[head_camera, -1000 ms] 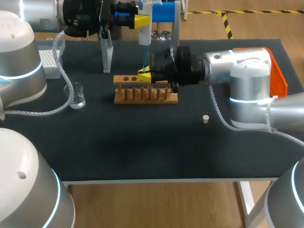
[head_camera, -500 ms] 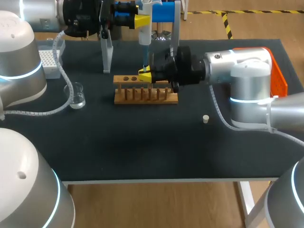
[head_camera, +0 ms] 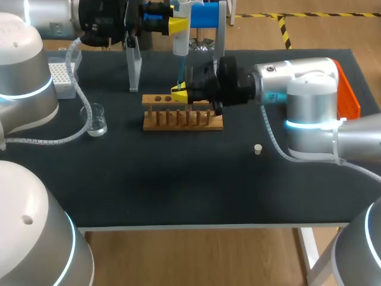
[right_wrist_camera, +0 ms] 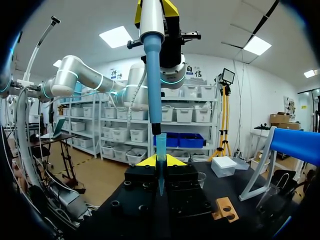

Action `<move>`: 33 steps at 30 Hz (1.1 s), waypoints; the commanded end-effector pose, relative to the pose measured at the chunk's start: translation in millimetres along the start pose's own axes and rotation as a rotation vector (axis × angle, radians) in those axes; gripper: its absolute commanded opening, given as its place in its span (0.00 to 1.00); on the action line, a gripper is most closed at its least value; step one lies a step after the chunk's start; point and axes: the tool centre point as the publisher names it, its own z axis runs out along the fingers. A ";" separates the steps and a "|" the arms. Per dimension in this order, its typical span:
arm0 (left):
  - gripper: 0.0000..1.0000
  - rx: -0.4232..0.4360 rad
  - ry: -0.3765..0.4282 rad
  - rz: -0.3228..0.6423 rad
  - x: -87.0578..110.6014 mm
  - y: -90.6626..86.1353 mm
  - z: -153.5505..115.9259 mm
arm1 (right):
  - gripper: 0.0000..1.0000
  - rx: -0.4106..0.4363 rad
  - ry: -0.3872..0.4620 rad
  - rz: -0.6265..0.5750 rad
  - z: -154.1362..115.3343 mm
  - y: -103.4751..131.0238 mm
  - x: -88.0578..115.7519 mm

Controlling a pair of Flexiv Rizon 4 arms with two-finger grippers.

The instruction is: Invert the test tube, pick up the pipette, mount the tip to pipette, aspirate from beaker and dispense into the tube, eject the tip, return the pipette, and cap with the stopper.

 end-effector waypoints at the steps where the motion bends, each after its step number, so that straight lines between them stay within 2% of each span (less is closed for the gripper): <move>1: 0.00 -0.001 0.003 0.000 -0.9 4.6 -0.5 | 0.00 0.004 0.005 0.003 -0.5 3.8 1.4; 33: 0.00 -0.001 0.003 0.000 -0.9 4.6 -0.5 | 0.00 0.002 0.009 -0.002 -7.5 -2.5 8.6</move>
